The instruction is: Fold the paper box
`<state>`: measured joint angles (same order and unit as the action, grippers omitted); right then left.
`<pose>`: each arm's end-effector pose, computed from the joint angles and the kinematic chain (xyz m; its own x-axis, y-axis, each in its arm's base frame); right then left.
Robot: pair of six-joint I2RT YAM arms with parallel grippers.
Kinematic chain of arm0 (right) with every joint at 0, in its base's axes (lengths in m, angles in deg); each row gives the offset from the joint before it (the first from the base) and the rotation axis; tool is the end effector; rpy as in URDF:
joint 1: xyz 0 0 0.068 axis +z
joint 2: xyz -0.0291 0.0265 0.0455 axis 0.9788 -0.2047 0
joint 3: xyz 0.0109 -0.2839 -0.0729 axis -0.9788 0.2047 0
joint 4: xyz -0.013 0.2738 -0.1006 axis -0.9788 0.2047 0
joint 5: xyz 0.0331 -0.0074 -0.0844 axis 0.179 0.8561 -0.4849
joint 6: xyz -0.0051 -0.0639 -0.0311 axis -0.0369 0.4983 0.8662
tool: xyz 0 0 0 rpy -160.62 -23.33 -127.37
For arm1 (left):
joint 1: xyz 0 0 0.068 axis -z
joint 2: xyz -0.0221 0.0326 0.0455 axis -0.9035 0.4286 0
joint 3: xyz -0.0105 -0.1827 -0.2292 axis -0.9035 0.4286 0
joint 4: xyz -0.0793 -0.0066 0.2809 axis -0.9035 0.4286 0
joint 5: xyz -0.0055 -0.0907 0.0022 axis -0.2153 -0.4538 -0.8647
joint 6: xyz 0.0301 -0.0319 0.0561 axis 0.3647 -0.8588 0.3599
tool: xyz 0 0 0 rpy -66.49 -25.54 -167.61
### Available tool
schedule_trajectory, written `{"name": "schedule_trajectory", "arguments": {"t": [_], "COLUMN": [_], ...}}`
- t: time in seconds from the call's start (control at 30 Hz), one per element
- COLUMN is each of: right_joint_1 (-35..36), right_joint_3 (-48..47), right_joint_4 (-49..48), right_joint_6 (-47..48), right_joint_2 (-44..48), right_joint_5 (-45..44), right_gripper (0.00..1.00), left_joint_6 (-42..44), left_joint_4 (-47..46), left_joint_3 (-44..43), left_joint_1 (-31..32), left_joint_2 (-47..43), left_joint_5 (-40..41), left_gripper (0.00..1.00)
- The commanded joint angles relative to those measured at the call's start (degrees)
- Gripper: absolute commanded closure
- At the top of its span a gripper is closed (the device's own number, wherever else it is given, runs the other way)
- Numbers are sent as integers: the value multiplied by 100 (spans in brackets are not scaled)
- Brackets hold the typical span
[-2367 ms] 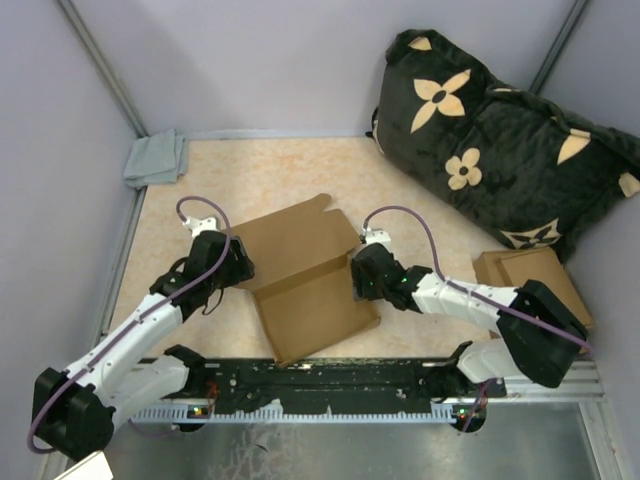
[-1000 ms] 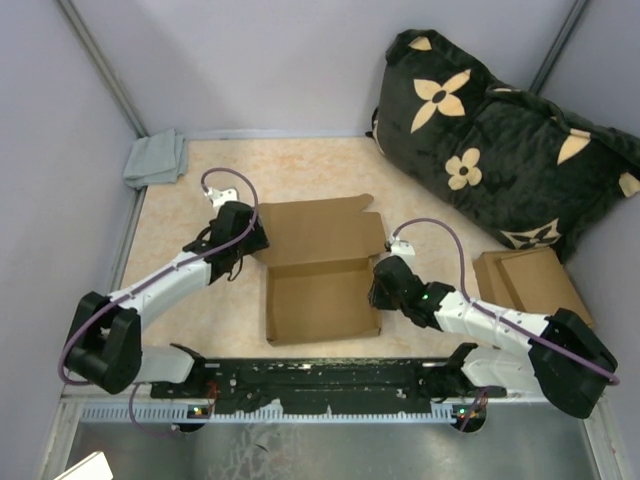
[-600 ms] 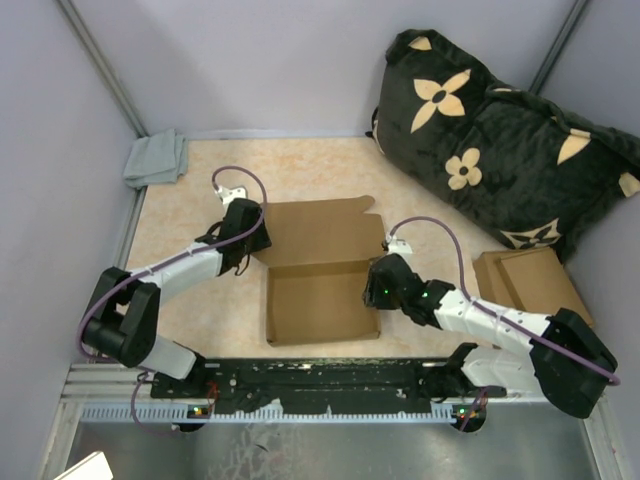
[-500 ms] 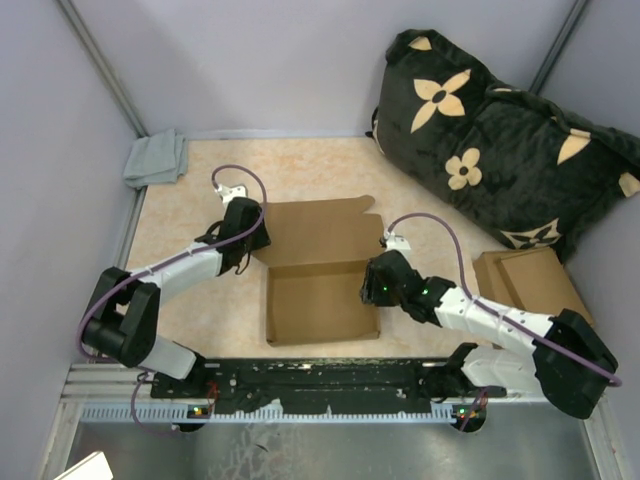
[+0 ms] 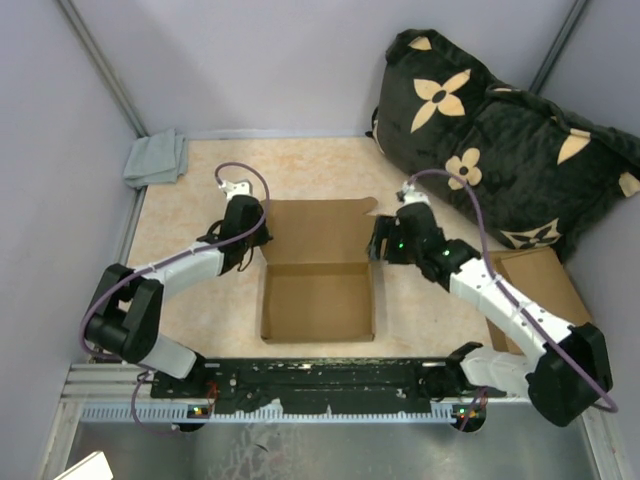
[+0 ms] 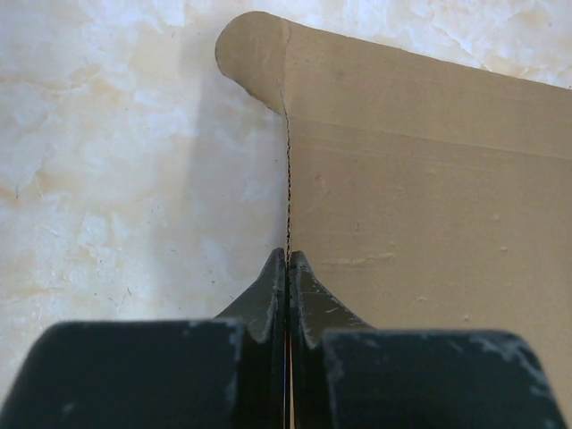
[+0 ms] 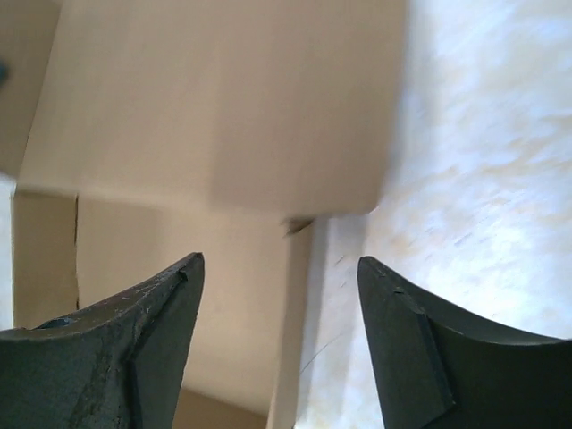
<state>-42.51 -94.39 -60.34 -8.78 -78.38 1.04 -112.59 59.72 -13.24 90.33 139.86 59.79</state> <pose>0.2259 0.1535 0.2557 -0.7364 0.1254 -0.6649 -0.1339 0.9362 0.3248 0.3275 -0.1402 0.1849 -0.5780 -0.2246 -0.7845 -0.0546 0.9699 -0.2374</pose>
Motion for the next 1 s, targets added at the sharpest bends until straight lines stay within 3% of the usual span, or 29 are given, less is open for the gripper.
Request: {"name": "schedule_trajectory", "arguments": {"t": [0.0,0.2,0.4,0.5,0.73,0.9,0.97], "right_joint_1": [-1209,-1898,-1960,-1961,-1960,-1960,-1965], "right_joint_3": [-312,-603,-844,-1041,-1149,-1187,-1213], "right_joint_4": [-357,-1025,-1749,-1658,-1500,-1365,-1377], "right_joint_6": [597,694,1012,1144,1263,1355,1454], "right_joint_2": [-348,-1450,-2395,-2586,-2527,-2501,-2512], "right_joint_5": [958,1975,2781,2983,3031,2470,2496], "right_gripper": [30,30,35,37,40,27,26], "left_joint_6": [122,64,228,284,461,526,571], "left_joint_4": [-546,-1262,-2110,-2361,-2672,-2991,-3213], "left_joint_3": [323,1011,1621,1853,2132,2461,2709], "left_joint_1": [-32,-33,-24,-25,-31,-28,-27], "left_joint_2": [-366,-1009,-1593,-1898,-2255,-2597,-2857], "left_joint_5": [-81,-342,-865,-852,-948,-962,-1002], "left_gripper": [100,100,100,100,100,100,100]}}
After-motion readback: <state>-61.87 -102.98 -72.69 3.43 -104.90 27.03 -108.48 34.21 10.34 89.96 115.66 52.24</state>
